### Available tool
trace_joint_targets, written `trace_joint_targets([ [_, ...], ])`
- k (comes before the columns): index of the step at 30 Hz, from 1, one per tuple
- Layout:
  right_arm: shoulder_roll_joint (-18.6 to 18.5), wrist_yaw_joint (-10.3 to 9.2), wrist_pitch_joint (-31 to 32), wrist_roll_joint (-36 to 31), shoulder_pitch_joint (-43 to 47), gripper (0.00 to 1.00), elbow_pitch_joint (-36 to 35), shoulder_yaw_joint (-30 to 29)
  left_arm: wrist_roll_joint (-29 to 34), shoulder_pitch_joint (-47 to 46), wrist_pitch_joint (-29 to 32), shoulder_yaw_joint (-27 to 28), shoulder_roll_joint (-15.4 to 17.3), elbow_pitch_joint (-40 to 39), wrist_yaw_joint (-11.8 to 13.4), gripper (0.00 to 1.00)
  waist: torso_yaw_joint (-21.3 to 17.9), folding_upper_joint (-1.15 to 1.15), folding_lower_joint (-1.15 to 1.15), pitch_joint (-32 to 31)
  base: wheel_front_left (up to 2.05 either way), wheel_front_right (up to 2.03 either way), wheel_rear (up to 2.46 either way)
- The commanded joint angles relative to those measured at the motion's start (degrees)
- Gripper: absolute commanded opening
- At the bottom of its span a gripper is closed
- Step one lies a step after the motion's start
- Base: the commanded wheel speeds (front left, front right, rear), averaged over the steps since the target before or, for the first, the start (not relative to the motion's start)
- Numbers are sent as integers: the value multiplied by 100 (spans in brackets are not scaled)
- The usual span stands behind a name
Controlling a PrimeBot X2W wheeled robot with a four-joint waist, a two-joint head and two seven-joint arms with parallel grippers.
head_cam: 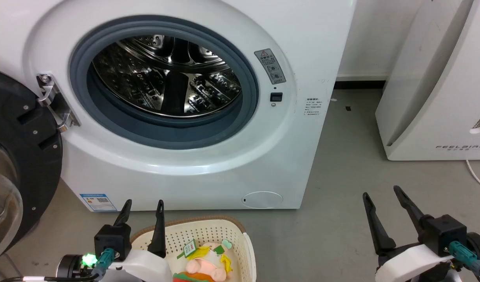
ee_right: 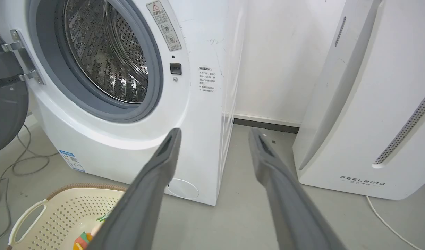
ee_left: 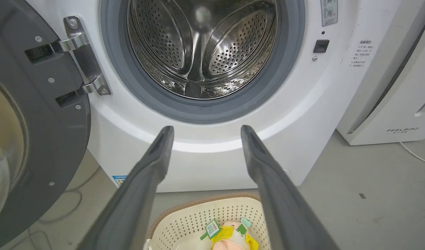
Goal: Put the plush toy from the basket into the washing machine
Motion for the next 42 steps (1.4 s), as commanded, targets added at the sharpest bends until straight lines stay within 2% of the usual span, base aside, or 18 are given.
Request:
trace_joint_targets([
  [1,1,-1,-63,47,-22,100,-56,-16,-49,-87,-57,-23,0,48,20,100,-11,0,0,41,0,0,0],
  [20,1,-2,-289,196,-196,100,-219,-81,-110,-626,-285,-30,61,950,-104,100,-137,0,0,756,0,0,0],
  [42,2,-3,-552,402,-441,100,-430,-144,-214,-2143,-305,-296,352,3144,-376,100,-367,0,0,2000,0,0,0],
])
